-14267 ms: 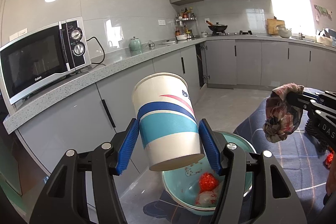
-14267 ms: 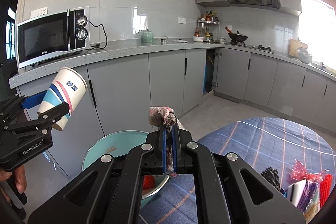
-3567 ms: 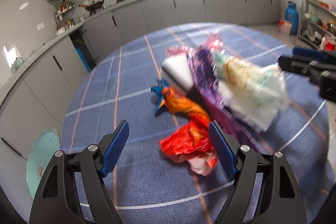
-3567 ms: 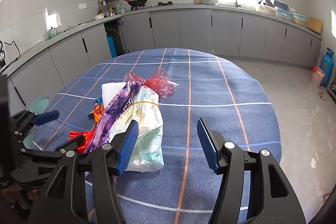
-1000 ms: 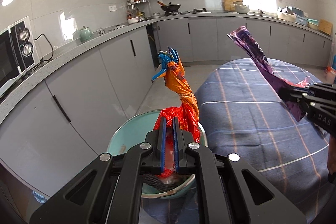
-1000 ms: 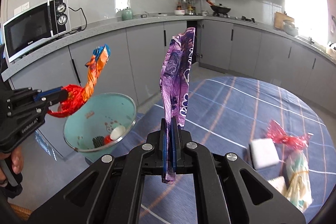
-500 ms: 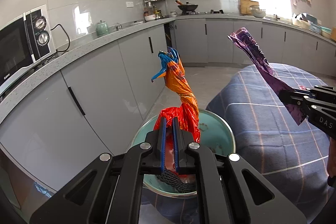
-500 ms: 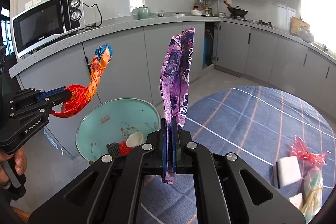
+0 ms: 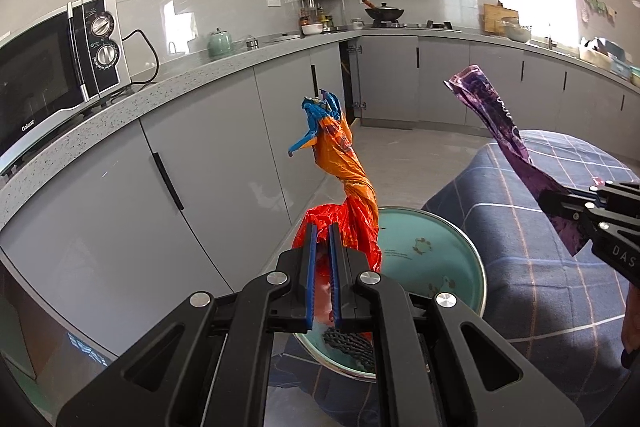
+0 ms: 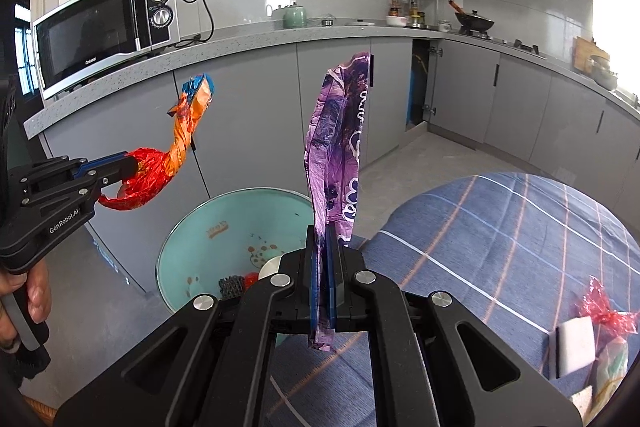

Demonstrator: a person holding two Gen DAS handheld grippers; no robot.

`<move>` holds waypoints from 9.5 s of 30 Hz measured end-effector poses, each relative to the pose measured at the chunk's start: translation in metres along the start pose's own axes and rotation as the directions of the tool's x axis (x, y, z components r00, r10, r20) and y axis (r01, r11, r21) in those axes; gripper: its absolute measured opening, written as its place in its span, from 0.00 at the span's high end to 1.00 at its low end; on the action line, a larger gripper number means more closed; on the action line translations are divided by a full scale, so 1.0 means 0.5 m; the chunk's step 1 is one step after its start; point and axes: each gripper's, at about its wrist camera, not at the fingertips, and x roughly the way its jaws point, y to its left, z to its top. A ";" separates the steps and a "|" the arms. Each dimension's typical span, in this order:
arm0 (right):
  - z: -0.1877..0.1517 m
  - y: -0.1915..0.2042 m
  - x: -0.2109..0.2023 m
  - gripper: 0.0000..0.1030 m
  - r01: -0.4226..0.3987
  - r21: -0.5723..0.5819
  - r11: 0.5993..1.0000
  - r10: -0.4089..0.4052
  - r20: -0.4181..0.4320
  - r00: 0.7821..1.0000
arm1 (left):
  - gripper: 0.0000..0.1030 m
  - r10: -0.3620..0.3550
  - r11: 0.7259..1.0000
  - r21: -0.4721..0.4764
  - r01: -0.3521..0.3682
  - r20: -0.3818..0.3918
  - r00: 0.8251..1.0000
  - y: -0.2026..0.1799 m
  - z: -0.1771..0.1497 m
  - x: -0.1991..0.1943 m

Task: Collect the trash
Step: 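Carry the orange-red bag and purple wrapper over the teal bin with both tools, then open both tools to drop the bag and wrapper into the bin, then reach the right tool to the clear bag with yellow band and grasp it, then grasp the white textured cloth with the left tool while the right tool lifts the clear bag, then carry the white cloth and clear bag over the teal bin with both tools, then open both tools to drop the cloth and clear bag into the bin, then move the left tool to the white sponge and grasp it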

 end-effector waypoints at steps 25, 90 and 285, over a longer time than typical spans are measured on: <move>0.000 0.037 0.061 0.62 -0.064 -0.058 0.996 0.061 -0.046 0.997 | 0.81 -0.024 0.999 -0.024 0.024 -0.017 1.000 0.010 -0.002 0.019; -0.333 -0.460 -0.449 0.90 0.513 0.370 0.775 -0.504 -0.127 0.854 | 0.25 -0.426 0.846 0.307 0.435 -0.100 0.899 -0.694 -0.028 -0.081; -0.039 -0.146 -0.060 0.47 0.134 0.078 0.988 -0.137 0.031 0.990 | 0.22 -0.111 0.994 0.005 0.112 -0.043 0.993 -0.188 0.031 0.032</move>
